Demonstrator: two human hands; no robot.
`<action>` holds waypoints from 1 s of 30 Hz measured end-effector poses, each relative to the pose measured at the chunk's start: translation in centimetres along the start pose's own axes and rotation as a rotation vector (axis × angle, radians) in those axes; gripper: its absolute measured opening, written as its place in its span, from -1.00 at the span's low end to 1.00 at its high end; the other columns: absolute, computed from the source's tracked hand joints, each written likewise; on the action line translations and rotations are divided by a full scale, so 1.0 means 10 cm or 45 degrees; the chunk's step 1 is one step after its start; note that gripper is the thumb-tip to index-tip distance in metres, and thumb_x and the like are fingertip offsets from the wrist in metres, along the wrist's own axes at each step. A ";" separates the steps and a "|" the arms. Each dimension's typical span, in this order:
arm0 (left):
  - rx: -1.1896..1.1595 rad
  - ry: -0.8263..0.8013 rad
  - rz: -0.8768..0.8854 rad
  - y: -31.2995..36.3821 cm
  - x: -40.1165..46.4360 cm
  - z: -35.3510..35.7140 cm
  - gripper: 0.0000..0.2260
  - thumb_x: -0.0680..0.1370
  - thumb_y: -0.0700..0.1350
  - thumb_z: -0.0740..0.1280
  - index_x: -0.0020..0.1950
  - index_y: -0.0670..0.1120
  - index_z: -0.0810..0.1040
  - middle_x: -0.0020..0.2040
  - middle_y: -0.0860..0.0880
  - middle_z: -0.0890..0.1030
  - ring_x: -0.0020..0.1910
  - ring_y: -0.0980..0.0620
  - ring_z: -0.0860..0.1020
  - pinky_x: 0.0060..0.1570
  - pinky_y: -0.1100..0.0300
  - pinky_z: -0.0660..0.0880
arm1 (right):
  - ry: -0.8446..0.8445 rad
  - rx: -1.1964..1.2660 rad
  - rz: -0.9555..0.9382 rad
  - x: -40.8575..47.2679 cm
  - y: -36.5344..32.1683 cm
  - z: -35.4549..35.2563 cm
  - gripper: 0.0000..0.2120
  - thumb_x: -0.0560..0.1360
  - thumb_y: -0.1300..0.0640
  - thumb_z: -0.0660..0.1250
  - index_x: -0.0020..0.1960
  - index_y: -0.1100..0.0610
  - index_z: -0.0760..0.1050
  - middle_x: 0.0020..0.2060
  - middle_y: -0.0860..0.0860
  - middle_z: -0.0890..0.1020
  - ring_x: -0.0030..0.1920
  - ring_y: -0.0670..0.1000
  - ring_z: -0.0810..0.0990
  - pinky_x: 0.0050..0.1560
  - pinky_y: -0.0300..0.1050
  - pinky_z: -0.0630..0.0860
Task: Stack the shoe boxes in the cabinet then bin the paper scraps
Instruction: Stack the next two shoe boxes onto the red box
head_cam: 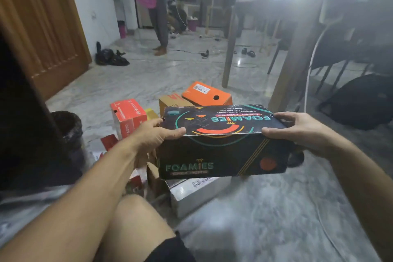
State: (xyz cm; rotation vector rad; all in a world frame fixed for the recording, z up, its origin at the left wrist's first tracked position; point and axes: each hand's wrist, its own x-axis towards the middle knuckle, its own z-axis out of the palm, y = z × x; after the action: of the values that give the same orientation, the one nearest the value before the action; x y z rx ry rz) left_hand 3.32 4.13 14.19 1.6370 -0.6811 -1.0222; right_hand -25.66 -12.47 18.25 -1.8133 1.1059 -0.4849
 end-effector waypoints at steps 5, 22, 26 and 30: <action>-0.150 0.185 0.113 0.12 -0.28 -0.62 -0.24 0.18 -0.09 0.60 0.34 -0.10 0.45 0.16 -0.11 0.63 0.05 -0.09 0.62 -0.30 0.06 0.61 | -0.117 -0.096 -0.160 0.28 -0.58 0.47 -0.17 0.10 -0.13 0.62 0.32 0.01 0.46 -0.01 -0.03 0.69 -0.19 0.00 0.73 -0.22 0.04 0.66; -0.189 0.871 0.084 -0.48 -1.99 -2.49 0.10 -0.17 0.03 0.71 0.36 0.04 0.43 0.39 -0.09 0.45 0.29 -0.15 0.49 0.23 -0.20 0.42 | -0.643 -0.230 -0.549 0.23 -1.86 2.69 -0.13 -0.02 -0.17 0.59 0.24 0.03 0.46 -0.13 0.00 0.65 -0.25 0.04 0.69 -0.27 0.13 0.67; -0.254 1.021 -0.001 -0.72 -2.35 -2.85 -0.05 0.01 -0.13 0.63 0.39 0.02 0.41 0.52 -0.12 0.24 0.46 -0.20 0.26 0.28 -0.36 0.31 | -0.796 -0.212 -0.602 0.16 -2.09 3.31 -0.14 -0.05 -0.14 0.62 0.20 0.08 0.48 -0.13 0.04 0.67 -0.28 0.06 0.70 -0.36 0.00 0.65; -0.360 1.166 -0.034 -1.02 -2.65 -3.19 -0.04 0.03 -0.15 0.61 0.41 0.00 0.38 0.50 -0.10 0.28 0.45 -0.18 0.27 0.29 -0.39 0.27 | -0.923 -0.249 -0.694 0.13 -2.33 3.99 0.09 -0.17 -0.23 0.64 0.30 0.10 0.45 -0.06 0.04 0.67 -0.20 0.08 0.71 -0.29 0.02 0.66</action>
State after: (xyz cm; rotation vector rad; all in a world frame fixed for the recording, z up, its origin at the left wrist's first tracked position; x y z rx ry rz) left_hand 18.22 44.13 15.03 1.6346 0.0987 -0.2765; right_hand 14.44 10.52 18.44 -2.2025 0.1606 0.0057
